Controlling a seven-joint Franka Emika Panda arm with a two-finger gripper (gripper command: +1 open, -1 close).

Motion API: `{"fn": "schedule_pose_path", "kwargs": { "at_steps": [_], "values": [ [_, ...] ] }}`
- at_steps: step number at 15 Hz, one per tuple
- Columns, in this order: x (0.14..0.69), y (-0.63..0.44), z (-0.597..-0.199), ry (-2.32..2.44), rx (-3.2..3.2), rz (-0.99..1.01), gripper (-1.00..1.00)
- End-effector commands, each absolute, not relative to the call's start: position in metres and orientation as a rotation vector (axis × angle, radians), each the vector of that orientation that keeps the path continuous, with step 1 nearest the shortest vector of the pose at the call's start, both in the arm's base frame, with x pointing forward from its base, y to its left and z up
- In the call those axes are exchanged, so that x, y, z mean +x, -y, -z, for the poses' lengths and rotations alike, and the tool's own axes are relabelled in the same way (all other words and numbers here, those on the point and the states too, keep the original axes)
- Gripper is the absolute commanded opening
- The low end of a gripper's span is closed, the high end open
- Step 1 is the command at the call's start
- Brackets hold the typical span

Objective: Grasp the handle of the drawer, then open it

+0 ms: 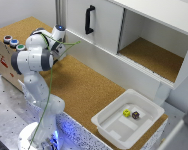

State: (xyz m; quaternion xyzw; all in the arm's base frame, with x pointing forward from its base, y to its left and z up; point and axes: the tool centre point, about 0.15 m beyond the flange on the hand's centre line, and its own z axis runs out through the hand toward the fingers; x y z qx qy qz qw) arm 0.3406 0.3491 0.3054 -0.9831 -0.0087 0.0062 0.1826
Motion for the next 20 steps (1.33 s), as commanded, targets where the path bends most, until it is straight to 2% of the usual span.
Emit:
{"fn": "schedule_pose_path", "kwargs": {
  "at_steps": [1, 20],
  "values": [
    [0.335, -0.305, -0.281, -0.047, -2.644, 0.015, -1.0],
    [0.353, -0.102, -0.251, -0.117, -2.639, -0.047, -1.0]
  ]
}}
